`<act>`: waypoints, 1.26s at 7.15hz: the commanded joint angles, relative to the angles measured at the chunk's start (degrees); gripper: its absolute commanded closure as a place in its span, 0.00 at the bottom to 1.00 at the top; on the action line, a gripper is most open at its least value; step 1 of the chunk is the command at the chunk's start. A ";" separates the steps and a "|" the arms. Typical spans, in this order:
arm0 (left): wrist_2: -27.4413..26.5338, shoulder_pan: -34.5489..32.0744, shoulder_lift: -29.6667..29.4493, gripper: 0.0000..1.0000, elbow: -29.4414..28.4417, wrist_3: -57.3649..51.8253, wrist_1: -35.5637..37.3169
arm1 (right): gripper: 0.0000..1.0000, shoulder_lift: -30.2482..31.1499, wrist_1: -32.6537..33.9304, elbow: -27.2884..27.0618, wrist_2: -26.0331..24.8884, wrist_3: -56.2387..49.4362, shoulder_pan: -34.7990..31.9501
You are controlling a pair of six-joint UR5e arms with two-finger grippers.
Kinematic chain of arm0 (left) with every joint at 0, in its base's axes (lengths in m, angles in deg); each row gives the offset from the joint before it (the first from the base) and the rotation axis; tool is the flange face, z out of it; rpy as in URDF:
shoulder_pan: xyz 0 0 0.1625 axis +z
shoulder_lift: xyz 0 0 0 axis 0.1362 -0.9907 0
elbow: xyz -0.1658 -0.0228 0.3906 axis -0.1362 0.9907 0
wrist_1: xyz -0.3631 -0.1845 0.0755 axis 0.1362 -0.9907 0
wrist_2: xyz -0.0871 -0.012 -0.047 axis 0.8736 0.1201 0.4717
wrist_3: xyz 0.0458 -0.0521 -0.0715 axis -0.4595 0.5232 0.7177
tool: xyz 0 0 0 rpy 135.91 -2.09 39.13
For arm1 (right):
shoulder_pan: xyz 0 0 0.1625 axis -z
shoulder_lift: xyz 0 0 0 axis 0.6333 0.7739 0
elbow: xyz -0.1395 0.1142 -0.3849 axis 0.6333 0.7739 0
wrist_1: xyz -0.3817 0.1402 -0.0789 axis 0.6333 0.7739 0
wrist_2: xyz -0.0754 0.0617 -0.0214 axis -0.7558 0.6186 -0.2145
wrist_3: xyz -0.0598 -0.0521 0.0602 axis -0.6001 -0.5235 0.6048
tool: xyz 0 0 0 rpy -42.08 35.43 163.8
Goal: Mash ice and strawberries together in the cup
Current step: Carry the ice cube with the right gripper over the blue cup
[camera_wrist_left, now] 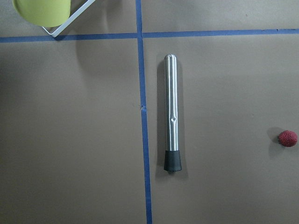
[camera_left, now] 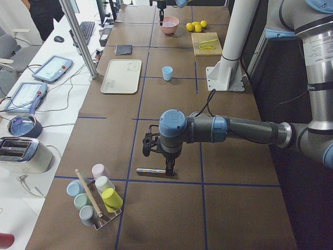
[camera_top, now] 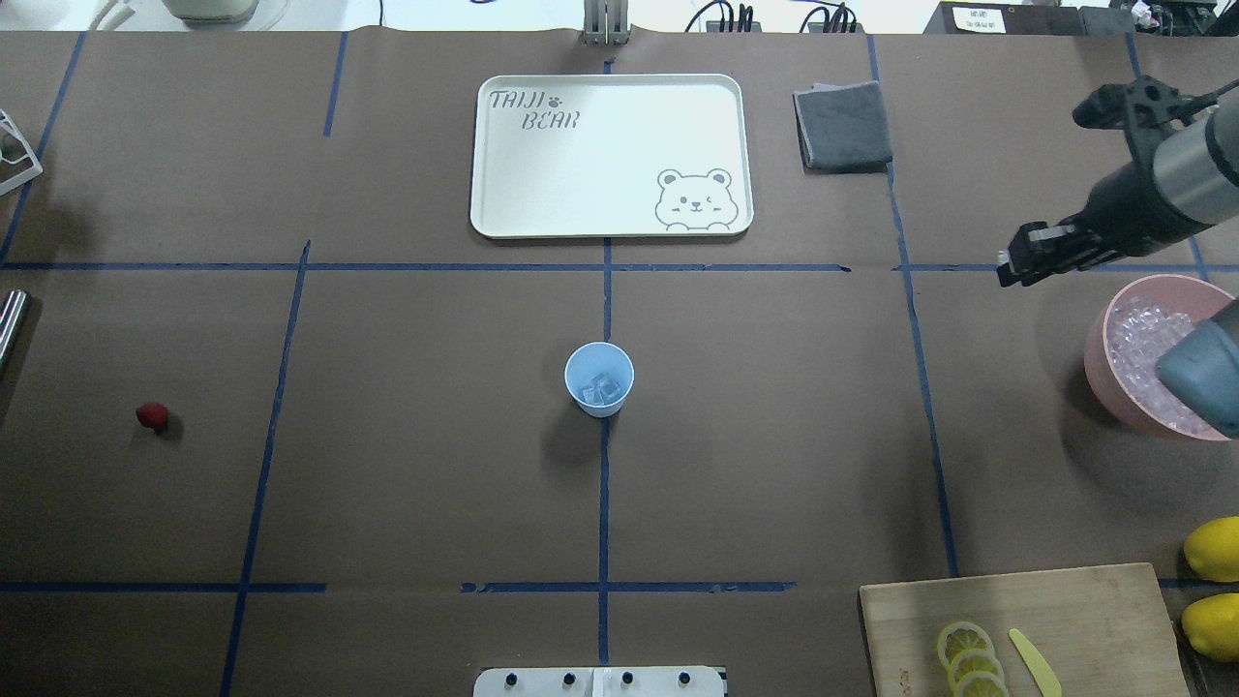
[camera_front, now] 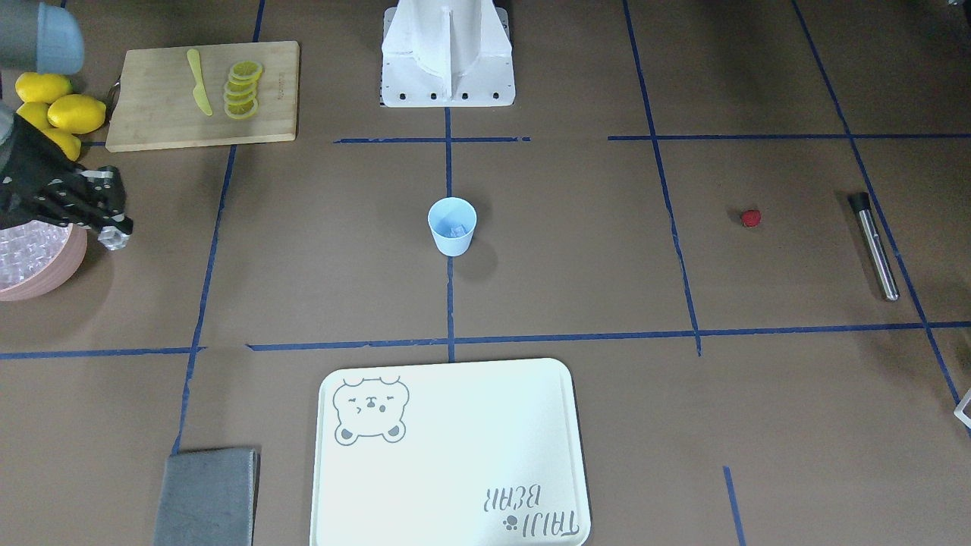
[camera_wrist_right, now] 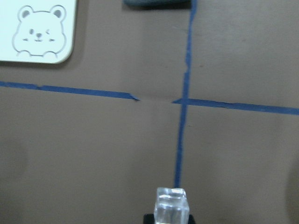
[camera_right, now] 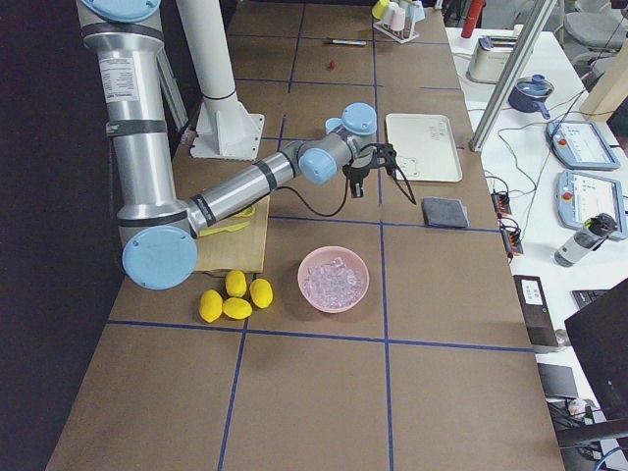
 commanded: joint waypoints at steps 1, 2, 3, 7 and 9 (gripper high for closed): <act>0.00 0.03 0.00 0.00 -0.18 0.00 0.00 | 1.00 -9.94 0.03 -0.13 -1.43 17.48 8.20; 0.00 0.03 0.00 0.00 -0.26 0.00 0.00 | 1.00 -13.81 0.03 0.39 -5.44 23.37 13.63; 0.00 0.03 0.00 0.00 -0.35 0.00 0.00 | 1.00 -16.98 0.03 0.92 -10.27 28.99 19.08; 0.00 0.03 0.00 0.00 -0.27 0.00 0.00 | 1.00 -26.85 -0.15 9.35 -23.41 35.73 30.28; 0.00 0.03 0.00 0.00 -0.18 0.00 0.00 | 0.99 -27.38 -1.81 10.58 -23.41 35.73 31.09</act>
